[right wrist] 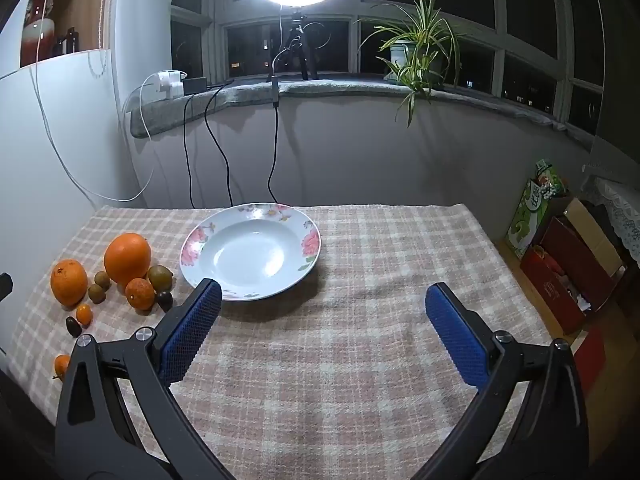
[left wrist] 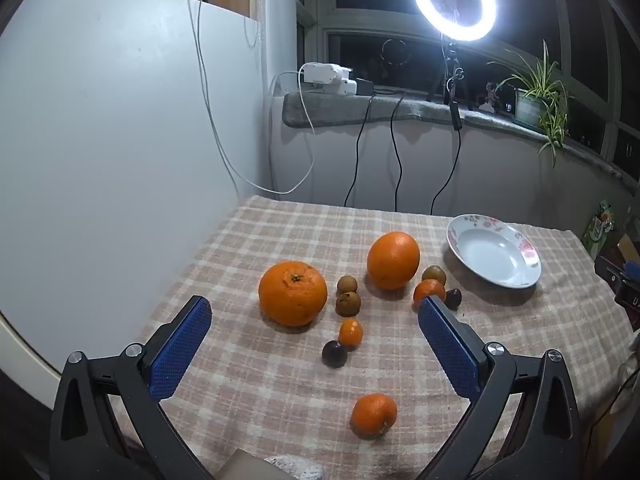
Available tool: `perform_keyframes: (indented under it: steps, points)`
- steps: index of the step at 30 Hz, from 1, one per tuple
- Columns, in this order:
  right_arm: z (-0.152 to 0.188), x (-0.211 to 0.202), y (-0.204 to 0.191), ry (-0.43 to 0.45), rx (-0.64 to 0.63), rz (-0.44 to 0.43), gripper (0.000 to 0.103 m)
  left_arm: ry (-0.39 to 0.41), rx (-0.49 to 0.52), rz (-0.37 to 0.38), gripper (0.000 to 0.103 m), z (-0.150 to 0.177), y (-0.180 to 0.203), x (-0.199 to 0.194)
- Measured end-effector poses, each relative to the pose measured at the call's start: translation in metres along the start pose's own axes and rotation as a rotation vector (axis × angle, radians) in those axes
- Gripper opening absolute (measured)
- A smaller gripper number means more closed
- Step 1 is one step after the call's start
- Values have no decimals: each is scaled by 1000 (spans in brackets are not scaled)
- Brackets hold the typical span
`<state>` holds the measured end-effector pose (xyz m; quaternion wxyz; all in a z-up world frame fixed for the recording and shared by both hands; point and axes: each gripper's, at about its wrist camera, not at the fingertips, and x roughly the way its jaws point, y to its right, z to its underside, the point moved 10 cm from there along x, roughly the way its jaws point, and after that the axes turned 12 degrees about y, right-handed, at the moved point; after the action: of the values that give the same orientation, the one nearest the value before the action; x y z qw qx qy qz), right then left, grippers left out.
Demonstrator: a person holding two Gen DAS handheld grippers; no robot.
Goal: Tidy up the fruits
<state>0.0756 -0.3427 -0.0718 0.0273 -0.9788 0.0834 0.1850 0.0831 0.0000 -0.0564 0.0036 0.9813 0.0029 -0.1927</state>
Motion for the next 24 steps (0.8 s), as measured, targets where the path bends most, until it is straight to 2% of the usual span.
perform_keyframes:
  steps: [24]
  points:
    - [1, 1, -2, -5, 5, -3, 103, 0, 7, -3, 103, -3, 4, 1]
